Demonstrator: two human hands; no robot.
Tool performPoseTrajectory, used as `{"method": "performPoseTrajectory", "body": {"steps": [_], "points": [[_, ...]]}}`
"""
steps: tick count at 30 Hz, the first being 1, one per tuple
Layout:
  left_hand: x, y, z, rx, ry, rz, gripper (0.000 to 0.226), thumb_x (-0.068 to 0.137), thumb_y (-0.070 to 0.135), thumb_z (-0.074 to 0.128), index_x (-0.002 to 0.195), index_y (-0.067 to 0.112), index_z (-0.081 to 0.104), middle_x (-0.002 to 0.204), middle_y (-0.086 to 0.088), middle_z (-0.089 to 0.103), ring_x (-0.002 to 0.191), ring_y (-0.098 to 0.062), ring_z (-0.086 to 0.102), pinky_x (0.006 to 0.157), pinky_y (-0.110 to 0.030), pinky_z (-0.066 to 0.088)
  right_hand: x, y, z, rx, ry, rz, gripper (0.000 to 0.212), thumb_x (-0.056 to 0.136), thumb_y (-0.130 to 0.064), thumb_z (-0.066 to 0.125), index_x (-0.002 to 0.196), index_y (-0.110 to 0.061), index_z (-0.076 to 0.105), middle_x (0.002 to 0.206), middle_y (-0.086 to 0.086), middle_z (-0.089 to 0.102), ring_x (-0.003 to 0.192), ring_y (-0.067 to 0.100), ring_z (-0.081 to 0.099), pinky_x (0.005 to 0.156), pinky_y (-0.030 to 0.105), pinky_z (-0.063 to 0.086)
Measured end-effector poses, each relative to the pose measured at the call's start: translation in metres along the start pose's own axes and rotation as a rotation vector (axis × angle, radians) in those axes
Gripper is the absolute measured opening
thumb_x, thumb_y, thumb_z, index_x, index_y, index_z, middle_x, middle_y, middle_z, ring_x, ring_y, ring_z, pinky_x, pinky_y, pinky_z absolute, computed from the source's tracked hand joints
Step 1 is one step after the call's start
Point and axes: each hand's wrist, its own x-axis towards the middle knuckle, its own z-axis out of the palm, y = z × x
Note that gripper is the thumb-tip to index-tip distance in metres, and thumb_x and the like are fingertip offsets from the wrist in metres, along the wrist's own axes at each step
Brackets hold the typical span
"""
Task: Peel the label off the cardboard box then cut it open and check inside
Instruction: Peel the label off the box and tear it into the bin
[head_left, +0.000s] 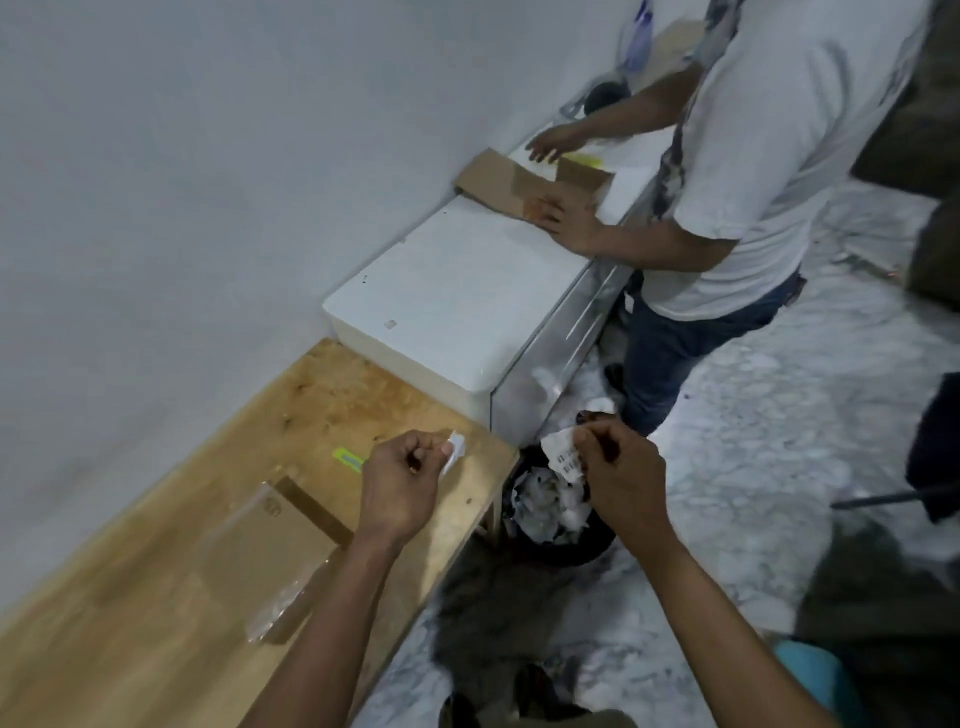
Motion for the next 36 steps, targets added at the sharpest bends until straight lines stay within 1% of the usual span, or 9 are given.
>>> {"method": "performPoseTrajectory", "body": {"steps": [4,7,9,14,19,22,25,31,36], "points": [[0.003,-0.009,0.027,0.051,-0.122,0.008,0.013,0.088,0.027,0.071,0.081,0.017,0.075,0.073,0.0,0.072,0.067,-0.013,0.065,0.064,-0.025,0.05,-0.011,0.019,-0.007,0.0,0.074,0.175,0.012,0.094,-0.025,0.06,0.087,-0.019,0.068,0.077,-0.006,0.065,0.072,0.004,0.061,0.062,0.007,0.043],[0.004,-0.01,0.047,0.147,-0.216,0.034,0.014,0.086,0.028,0.07,0.081,0.017,0.075,0.076,0.004,0.074,0.073,-0.013,0.068,0.072,-0.03,0.053,-0.017,0.045,-0.015,0.025,0.141,0.261,0.013,0.091,-0.028,0.065,0.078,-0.027,0.068,0.069,-0.007,0.069,0.07,0.017,0.068,0.07,0.04,0.058],[0.006,-0.009,0.061,0.174,-0.253,0.029,0.012,0.086,0.026,0.07,0.08,0.017,0.075,0.077,0.002,0.074,0.073,-0.015,0.068,0.073,-0.031,0.054,-0.018,0.056,-0.021,0.02,0.166,0.289,0.017,0.089,-0.029,0.067,0.072,-0.033,0.066,0.066,-0.007,0.069,0.067,0.018,0.069,0.069,0.047,0.059],[0.022,-0.009,0.097,0.161,-0.272,-0.009,0.016,0.088,0.026,0.071,0.09,0.012,0.077,0.086,-0.001,0.076,0.079,-0.015,0.069,0.073,-0.026,0.053,0.007,0.079,-0.03,-0.062,0.187,0.301,0.015,0.089,-0.019,0.067,0.076,-0.027,0.067,0.067,-0.008,0.068,0.07,0.015,0.068,0.07,0.032,0.054],[0.043,-0.002,0.148,0.179,-0.232,-0.032,0.01,0.086,0.021,0.072,0.083,0.014,0.078,0.075,0.003,0.073,0.068,-0.012,0.066,0.064,-0.018,0.045,0.055,0.11,-0.021,-0.136,0.119,0.313,0.018,0.09,-0.02,0.063,0.072,-0.022,0.063,0.075,-0.001,0.069,0.067,0.017,0.063,0.055,0.014,0.037],[0.057,-0.002,0.186,0.205,-0.233,-0.07,0.017,0.086,0.023,0.068,0.075,0.013,0.076,0.068,-0.003,0.071,0.063,-0.018,0.064,0.059,-0.025,0.044,0.083,0.135,-0.009,-0.146,0.068,0.316,0.016,0.089,-0.024,0.066,0.074,-0.018,0.067,0.073,0.002,0.069,0.068,0.019,0.064,0.061,0.025,0.046],[0.075,-0.007,0.226,0.279,-0.241,-0.104,0.017,0.086,0.021,0.069,0.075,0.011,0.076,0.069,-0.005,0.071,0.062,-0.016,0.06,0.059,-0.024,0.037,0.112,0.163,0.006,-0.198,-0.024,0.322,0.011,0.09,-0.023,0.065,0.086,-0.015,0.073,0.081,0.006,0.071,0.072,0.022,0.066,0.064,0.026,0.048],[0.114,-0.053,0.293,0.277,-0.26,-0.357,0.022,0.085,0.029,0.068,0.077,0.01,0.076,0.066,-0.011,0.071,0.064,-0.027,0.069,0.066,-0.041,0.058,0.161,0.22,0.047,-0.228,-0.146,0.373,0.015,0.094,-0.022,0.062,0.092,-0.011,0.072,0.089,0.011,0.07,0.08,0.024,0.064,0.067,0.027,0.045],[0.136,-0.105,0.321,0.271,-0.297,-0.478,0.024,0.083,0.03,0.071,0.101,0.015,0.076,0.1,-0.013,0.075,0.097,-0.029,0.07,0.09,-0.044,0.055,0.179,0.255,0.081,-0.197,-0.298,0.435,0.025,0.093,-0.028,0.063,0.112,-0.013,0.069,0.105,0.006,0.073,0.093,0.021,0.067,0.079,0.024,0.048]]}}
